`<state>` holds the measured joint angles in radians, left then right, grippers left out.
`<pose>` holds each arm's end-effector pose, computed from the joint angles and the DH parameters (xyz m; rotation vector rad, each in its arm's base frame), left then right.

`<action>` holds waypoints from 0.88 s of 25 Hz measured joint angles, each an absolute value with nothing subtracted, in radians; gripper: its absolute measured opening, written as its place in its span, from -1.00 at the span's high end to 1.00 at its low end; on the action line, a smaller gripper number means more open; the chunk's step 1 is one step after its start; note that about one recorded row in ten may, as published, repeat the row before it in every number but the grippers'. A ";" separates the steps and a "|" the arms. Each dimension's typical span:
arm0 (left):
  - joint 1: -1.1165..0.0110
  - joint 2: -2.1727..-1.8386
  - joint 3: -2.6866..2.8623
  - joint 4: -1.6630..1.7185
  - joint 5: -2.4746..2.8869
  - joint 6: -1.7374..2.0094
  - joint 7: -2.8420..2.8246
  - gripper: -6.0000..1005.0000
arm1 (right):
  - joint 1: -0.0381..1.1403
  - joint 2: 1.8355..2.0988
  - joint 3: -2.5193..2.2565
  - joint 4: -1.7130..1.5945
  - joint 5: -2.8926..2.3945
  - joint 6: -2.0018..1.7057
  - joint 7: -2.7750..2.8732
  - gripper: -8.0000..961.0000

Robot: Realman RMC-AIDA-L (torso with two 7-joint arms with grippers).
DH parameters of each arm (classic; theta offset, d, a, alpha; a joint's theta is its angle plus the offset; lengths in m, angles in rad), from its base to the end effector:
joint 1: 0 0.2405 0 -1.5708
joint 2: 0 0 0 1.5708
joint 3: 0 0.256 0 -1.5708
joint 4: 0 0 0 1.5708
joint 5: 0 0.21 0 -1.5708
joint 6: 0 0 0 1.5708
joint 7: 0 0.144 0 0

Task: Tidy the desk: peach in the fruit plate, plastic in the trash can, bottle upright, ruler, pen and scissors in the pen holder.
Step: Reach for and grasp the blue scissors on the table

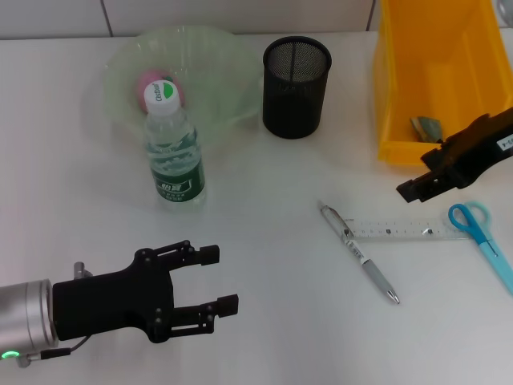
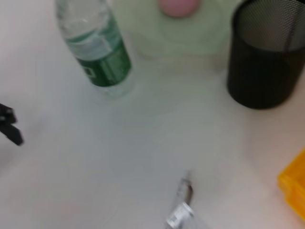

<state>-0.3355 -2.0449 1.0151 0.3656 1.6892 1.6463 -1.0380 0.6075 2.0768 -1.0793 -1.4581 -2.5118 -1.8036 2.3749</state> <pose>-0.2965 0.2328 -0.0458 -2.8043 -0.6215 -0.9410 0.1764 0.3450 0.0559 -2.6985 0.9148 -0.3110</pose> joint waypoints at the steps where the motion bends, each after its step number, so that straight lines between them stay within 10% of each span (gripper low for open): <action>1: -0.338 -2.045 1.015 0.367 1.689 1.646 -1.040 -0.60 | 0.607 2.078 -1.102 -1.491 -2.534 -1.816 2.416 -0.49; 22: -0.370 -2.044 1.016 0.372 1.695 1.646 -1.062 -0.60 | 0.486 2.091 -1.313 -1.593 -2.810 -1.776 2.779 -0.49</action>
